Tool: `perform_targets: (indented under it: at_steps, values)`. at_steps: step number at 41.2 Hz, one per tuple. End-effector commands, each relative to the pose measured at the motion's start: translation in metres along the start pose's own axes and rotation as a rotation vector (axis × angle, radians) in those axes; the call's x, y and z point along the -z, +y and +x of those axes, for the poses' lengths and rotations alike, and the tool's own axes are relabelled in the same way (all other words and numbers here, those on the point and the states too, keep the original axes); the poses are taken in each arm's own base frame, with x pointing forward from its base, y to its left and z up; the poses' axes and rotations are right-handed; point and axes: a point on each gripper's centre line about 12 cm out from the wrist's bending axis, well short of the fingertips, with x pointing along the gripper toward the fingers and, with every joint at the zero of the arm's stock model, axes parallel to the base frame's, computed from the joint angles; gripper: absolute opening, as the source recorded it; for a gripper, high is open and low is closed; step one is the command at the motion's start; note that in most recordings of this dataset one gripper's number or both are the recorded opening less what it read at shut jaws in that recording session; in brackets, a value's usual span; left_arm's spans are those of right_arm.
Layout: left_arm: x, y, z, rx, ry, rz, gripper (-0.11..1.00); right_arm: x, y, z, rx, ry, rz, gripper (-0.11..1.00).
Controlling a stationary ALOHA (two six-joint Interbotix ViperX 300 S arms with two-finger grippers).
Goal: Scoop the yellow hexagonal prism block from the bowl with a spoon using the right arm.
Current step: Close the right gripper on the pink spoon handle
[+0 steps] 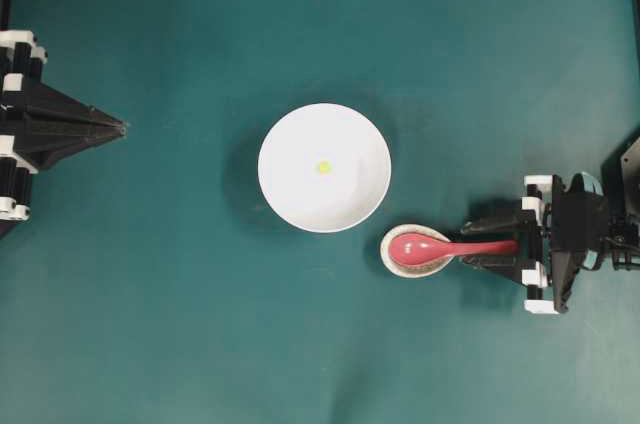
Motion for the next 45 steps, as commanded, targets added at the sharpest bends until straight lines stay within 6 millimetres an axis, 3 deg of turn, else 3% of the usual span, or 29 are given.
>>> perform_targets:
  at_steps: [1,30,35,45]
  values:
    - [-0.0063,0.0003,0.0026,-0.001,-0.014,0.002,0.00,-0.0036,0.0034,0.0003,-0.013,-0.015,0.010,0.53]
    - [-0.0054,0.0003,0.0027,-0.001,-0.011,0.002,0.00,-0.0046,0.0039,0.0006,-0.015,-0.022,0.010,0.52]
    - [-0.0057,0.0003,0.0025,-0.001,-0.012,0.002,0.00,-0.0044,0.0052,0.0006,-0.025,-0.021,0.004,0.45]
    - [-0.0057,0.0003,0.0025,-0.001,-0.012,0.002,0.00,-0.0047,0.0057,0.0009,-0.027,-0.022,0.003,0.22]
